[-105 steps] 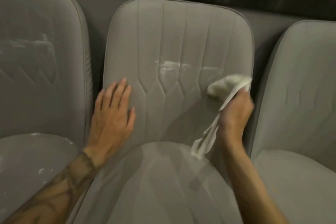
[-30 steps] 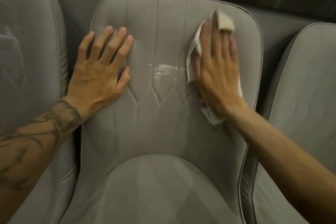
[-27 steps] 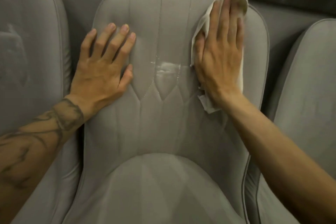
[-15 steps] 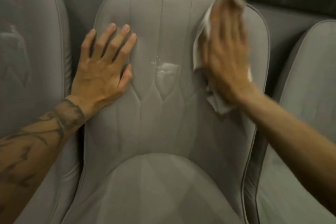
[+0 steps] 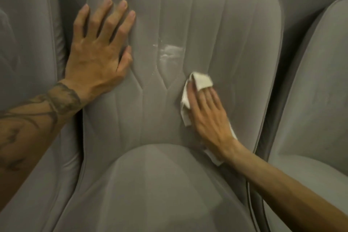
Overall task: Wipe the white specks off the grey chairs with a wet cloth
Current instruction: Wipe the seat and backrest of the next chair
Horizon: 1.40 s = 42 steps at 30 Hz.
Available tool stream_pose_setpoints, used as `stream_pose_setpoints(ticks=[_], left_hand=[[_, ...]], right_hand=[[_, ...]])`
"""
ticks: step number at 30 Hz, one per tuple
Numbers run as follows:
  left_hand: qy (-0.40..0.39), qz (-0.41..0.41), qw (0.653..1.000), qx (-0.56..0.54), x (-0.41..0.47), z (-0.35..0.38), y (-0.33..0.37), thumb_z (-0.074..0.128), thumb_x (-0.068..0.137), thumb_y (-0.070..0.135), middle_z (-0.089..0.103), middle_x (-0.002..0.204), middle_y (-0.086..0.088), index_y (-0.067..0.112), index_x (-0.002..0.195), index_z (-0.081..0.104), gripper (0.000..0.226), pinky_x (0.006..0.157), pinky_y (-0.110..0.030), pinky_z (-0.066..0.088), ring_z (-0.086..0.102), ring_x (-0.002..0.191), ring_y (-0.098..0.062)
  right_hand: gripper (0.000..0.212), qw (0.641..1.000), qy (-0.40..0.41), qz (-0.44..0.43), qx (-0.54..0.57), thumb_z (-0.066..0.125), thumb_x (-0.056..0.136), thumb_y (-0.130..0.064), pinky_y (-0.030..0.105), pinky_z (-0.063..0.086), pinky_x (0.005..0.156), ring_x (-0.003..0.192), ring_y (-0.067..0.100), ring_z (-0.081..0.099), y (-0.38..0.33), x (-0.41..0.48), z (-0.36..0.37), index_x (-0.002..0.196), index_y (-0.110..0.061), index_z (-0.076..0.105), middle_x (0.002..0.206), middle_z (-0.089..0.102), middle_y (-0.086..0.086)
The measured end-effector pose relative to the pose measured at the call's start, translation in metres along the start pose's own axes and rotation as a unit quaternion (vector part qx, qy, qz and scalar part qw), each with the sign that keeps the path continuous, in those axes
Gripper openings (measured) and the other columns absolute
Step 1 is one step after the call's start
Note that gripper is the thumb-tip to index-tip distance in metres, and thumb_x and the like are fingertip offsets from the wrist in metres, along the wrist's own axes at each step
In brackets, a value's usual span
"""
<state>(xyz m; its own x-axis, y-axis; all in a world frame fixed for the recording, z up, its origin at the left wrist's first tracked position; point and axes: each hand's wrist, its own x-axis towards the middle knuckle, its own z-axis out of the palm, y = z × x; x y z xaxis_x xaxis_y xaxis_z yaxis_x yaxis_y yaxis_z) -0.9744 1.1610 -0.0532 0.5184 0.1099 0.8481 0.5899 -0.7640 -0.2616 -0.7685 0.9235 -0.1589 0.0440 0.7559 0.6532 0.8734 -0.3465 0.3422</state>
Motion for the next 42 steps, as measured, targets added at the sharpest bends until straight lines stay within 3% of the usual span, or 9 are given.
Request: stream_pose_setpoints(ticks=[3, 9, 12, 16, 21, 25, 32, 39, 42], left_hand=[[0.005, 0.003, 1.0, 0.006, 0.001, 0.002, 0.002, 0.038, 0.105, 0.038, 0.016, 0.174, -0.003, 0.022, 0.166, 0.015, 0.068, 0.128, -0.056, 0.012, 0.014, 0.161, -0.029], [0.002, -0.006, 1.0, -0.002, 0.002, -0.001, 0.0, 0.04, 0.104, 0.037, 0.016, 0.174, -0.002, 0.022, 0.166, 0.015, 0.068, 0.128, -0.057, 0.013, 0.014, 0.161, -0.028], [0.004, -0.003, 1.0, 0.002, 0.001, 0.0, 0.003, 0.039, 0.104, 0.037, 0.017, 0.174, -0.003, 0.022, 0.166, 0.015, 0.068, 0.128, -0.057, 0.014, 0.015, 0.161, -0.029], [0.012, 0.004, 1.0, 0.01, 0.001, 0.005, 0.0, 0.034, 0.106, 0.041, 0.017, 0.174, -0.002, 0.024, 0.166, 0.014, 0.066, 0.128, -0.056, 0.013, 0.015, 0.161, -0.027], [0.016, 0.0, 1.0, 0.009, 0.002, 0.004, 0.0, 0.039, 0.104, 0.039, 0.017, 0.174, -0.002, 0.022, 0.166, 0.016, 0.068, 0.128, -0.056, 0.014, 0.016, 0.16, -0.028], [0.019, -0.001, 1.0, 0.012, 0.003, 0.003, 0.0, 0.038, 0.104, 0.038, 0.017, 0.174, -0.002, 0.022, 0.167, 0.016, 0.068, 0.128, -0.056, 0.013, 0.015, 0.161, -0.028], [0.016, 0.003, 1.0, 0.015, 0.001, 0.005, -0.001, 0.037, 0.104, 0.039, 0.016, 0.174, -0.001, 0.022, 0.167, 0.016, 0.068, 0.128, -0.056, 0.014, 0.015, 0.161, -0.027], [0.014, -0.001, 1.0, 0.01, 0.002, 0.003, 0.0, 0.04, 0.103, 0.037, 0.018, 0.173, -0.003, 0.02, 0.166, 0.018, 0.068, 0.128, -0.057, 0.015, 0.017, 0.16, -0.028], [0.014, 0.004, 1.0, 0.003, 0.002, 0.002, 0.001, 0.04, 0.103, 0.036, 0.019, 0.173, -0.004, 0.019, 0.166, 0.019, 0.068, 0.128, -0.056, 0.015, 0.019, 0.16, -0.029]], right_hand=[[0.062, 0.998, 0.037, 0.056, 0.007, 0.028, 0.113, -0.032, 0.046, 0.008, 0.133, 0.159, 0.035, 0.015, -0.016, 0.0, 0.016, 0.164, 0.0, 0.01, 0.172, 0.007, 0.02], [0.056, 0.997, -0.054, -0.064, -0.001, 0.036, 0.114, -0.034, 0.044, 0.025, 0.128, 0.146, 0.036, 0.046, -0.048, -0.06, 0.04, 0.159, -0.001, 0.032, 0.163, 0.039, 0.019], [0.055, 0.999, -0.009, -0.047, 0.023, 0.017, 0.115, -0.026, 0.043, 0.009, 0.132, 0.152, 0.038, 0.03, -0.031, -0.027, 0.034, 0.163, 0.0, 0.017, 0.168, 0.023, 0.021], [0.061, 0.997, 0.042, 0.055, 0.023, 0.028, 0.114, -0.03, 0.044, 0.001, 0.132, 0.161, 0.034, 0.009, -0.031, -0.002, 0.034, 0.164, -0.001, 0.008, 0.173, 0.004, 0.018], [0.052, 0.998, -0.028, -0.036, 0.041, 0.023, 0.114, -0.024, 0.044, 0.025, 0.128, 0.146, 0.035, 0.045, -0.05, -0.046, 0.037, 0.16, -0.001, 0.03, 0.162, 0.04, 0.018], [0.069, 0.999, 0.031, 0.017, 0.021, 0.055, 0.104, -0.017, 0.041, 0.017, 0.129, 0.15, 0.036, 0.036, -0.013, 0.002, 0.005, 0.162, -0.001, 0.023, 0.165, 0.033, 0.02], [0.058, 0.946, 0.262, 0.188, 0.018, 0.031, 0.112, -0.031, 0.046, 0.015, 0.131, 0.157, 0.035, 0.024, 0.045, 0.157, -0.048, 0.16, 0.001, 0.023, 0.167, 0.027, 0.024], [0.063, 0.996, 0.091, -0.013, 0.003, 0.032, 0.112, -0.031, 0.045, 0.017, 0.131, 0.16, 0.033, 0.017, -0.007, 0.078, -0.022, 0.164, -0.004, 0.011, 0.172, 0.017, 0.018], [0.064, 0.987, 0.155, 0.031, -0.002, 0.03, 0.113, -0.033, 0.042, 0.011, 0.132, 0.159, 0.034, 0.019, 0.021, 0.129, -0.038, 0.164, -0.002, 0.009, 0.171, 0.018, 0.019]])
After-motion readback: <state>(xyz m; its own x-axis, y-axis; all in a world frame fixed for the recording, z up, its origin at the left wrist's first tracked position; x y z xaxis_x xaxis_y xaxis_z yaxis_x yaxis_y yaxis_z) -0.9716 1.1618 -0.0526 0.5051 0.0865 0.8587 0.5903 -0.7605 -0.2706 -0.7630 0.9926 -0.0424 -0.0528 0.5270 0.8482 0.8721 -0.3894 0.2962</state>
